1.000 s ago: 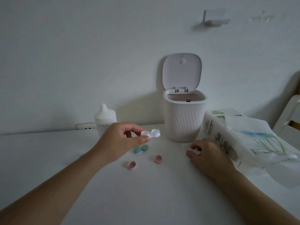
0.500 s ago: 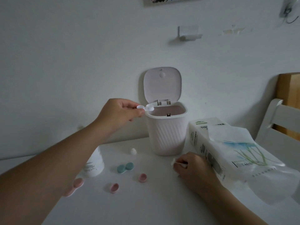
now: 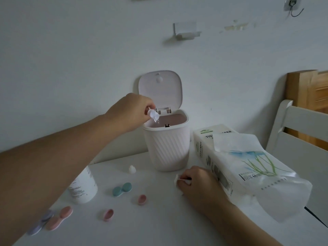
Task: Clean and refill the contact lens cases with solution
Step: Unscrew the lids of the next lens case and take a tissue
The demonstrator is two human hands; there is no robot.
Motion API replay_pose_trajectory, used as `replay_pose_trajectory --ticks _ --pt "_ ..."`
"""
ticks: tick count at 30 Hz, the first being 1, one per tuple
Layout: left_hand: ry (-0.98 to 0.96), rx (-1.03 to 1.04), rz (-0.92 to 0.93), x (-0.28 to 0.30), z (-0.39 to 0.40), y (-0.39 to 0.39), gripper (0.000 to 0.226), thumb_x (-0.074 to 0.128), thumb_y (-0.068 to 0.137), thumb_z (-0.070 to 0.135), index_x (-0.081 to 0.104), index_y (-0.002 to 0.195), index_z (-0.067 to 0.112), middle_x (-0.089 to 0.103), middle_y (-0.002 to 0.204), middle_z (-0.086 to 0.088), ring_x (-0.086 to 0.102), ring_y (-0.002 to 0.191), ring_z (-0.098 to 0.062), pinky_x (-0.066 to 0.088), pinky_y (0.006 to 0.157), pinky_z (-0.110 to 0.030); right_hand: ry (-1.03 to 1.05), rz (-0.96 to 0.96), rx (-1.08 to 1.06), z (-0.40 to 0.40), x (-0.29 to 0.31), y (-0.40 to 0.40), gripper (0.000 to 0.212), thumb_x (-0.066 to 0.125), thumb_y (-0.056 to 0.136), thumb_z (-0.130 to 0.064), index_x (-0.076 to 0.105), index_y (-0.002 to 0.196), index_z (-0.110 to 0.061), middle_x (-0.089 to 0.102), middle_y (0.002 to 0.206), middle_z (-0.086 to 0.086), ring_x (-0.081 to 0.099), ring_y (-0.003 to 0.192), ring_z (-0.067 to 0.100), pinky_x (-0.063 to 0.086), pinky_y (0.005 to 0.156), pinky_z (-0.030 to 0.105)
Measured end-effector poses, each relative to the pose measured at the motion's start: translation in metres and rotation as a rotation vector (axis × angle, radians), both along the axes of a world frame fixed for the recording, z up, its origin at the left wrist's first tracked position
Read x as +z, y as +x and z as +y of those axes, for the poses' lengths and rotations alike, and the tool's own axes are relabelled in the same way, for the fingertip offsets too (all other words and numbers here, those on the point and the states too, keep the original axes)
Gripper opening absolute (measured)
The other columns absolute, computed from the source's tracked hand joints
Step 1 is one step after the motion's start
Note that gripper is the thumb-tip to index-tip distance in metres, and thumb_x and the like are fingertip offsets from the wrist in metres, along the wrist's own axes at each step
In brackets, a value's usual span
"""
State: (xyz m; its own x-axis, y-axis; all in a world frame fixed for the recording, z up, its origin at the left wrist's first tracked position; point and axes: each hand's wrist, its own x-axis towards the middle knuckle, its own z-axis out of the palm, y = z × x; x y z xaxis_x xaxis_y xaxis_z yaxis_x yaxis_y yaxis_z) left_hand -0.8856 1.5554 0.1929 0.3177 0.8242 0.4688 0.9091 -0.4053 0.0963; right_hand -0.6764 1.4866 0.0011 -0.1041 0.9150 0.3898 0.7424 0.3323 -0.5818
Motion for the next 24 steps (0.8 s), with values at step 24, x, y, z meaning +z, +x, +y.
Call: replay_pose_trajectory --ticks 24 --pt "0.6 -0.407 0.82 0.017 -0.011 0.008 0.024 0.066 0.078 -0.016 0.063 0.071 0.007 0.052 0.059 -0.009 0.05 0.058 -0.028 0.042 0.057 -0.035 -0.007 0.092 0.039 -0.002 0.004 0.0 0.02 0.061 0.083 -0.033 0.066 0.069 -0.019 0.062 0.078 -0.004 0.057 0.074 0.007 0.049 0.07 0.032"
